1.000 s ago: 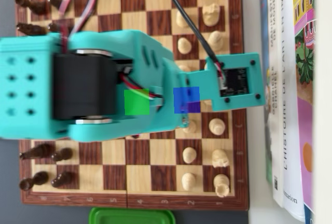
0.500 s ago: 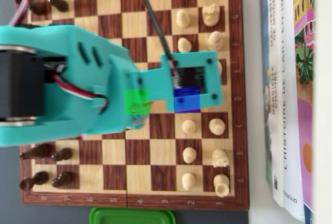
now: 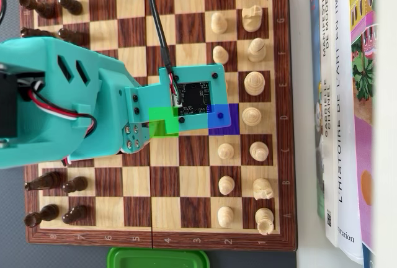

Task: Play chess

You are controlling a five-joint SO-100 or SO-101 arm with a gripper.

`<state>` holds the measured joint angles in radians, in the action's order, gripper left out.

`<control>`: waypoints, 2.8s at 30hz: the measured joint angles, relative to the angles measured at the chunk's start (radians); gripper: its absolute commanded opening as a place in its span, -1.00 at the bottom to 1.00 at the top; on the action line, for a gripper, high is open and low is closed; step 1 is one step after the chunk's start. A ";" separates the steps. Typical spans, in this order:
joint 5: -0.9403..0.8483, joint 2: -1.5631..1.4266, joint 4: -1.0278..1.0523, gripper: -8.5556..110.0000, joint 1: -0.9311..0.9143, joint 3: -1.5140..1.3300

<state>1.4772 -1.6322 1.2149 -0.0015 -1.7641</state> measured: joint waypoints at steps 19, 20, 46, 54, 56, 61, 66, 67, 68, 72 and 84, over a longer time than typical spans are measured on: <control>0.000 0.054 -0.046 -0.73 -0.005 -0.002; 0.000 0.054 -0.046 -0.73 -0.005 -0.002; -0.003 0.055 -0.049 -0.73 -0.012 -0.020; -0.003 0.089 -0.051 -0.73 -0.012 -0.015; -0.003 0.092 -0.051 -0.73 -0.012 -0.015; -0.003 0.106 -0.051 -0.70 -0.014 0.003; -0.003 0.120 -0.052 -0.66 -0.011 0.002; -0.003 0.121 -0.051 -0.66 -0.017 0.002; -0.003 0.121 -0.051 -0.65 -0.020 0.002; -0.003 0.121 -0.051 -0.63 -0.012 0.002; -0.003 0.121 -0.051 -0.63 -0.012 0.002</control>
<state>1.4742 -1.5110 1.1643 -0.0138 -1.7625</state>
